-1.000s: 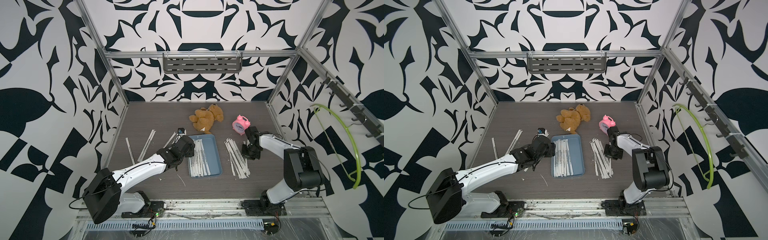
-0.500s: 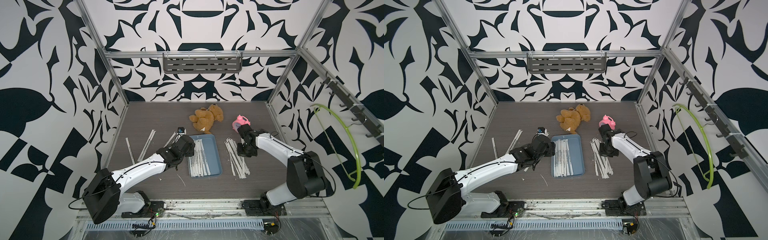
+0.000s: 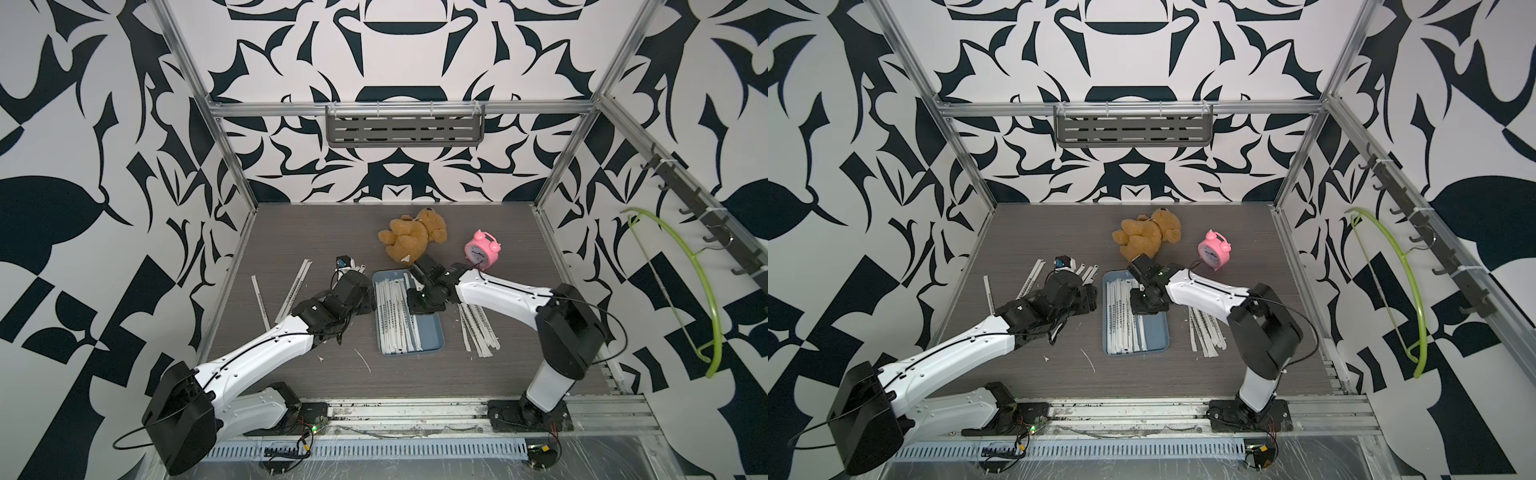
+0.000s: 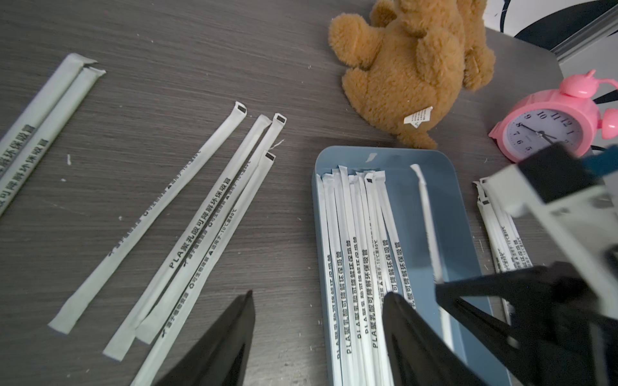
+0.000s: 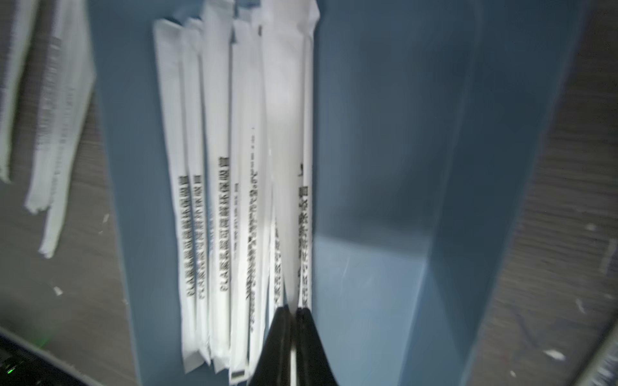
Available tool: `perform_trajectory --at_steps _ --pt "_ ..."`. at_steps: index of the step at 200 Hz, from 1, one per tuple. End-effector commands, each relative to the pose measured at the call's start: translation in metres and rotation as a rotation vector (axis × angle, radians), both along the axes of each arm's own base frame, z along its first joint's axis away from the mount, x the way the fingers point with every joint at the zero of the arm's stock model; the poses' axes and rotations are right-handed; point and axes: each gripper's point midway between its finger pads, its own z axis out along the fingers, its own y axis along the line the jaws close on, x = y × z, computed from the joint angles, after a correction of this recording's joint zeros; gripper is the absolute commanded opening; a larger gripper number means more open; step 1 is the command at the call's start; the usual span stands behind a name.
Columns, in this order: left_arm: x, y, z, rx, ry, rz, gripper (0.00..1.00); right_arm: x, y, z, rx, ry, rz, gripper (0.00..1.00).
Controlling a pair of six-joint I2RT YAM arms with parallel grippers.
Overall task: Put the straws into the storage box
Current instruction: Place the straw in the storage box.
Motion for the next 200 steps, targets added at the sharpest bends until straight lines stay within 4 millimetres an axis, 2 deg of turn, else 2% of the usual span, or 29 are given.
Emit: perform_trajectory --at_steps 1,52,105,137,200 --pt "-0.009 0.001 -0.014 -0.008 0.050 -0.010 0.67 0.009 0.009 0.002 0.034 -0.017 -0.007 0.08" --pt "-0.008 -0.012 -0.023 -0.016 0.096 -0.036 0.67 0.006 0.002 -0.006 -0.018 0.014 0.004 0.08" --pt "-0.008 -0.012 -0.026 -0.009 0.103 -0.036 0.67 0.000 -0.005 -0.008 -0.042 0.061 0.027 0.09" --pt "-0.007 -0.012 -0.025 -0.010 0.099 -0.036 0.66 0.002 -0.006 0.000 -0.038 0.074 0.041 0.11" --pt "-0.007 -0.013 -0.027 -0.003 0.105 -0.042 0.66 0.011 -0.010 -0.016 -0.067 0.085 0.044 0.11"
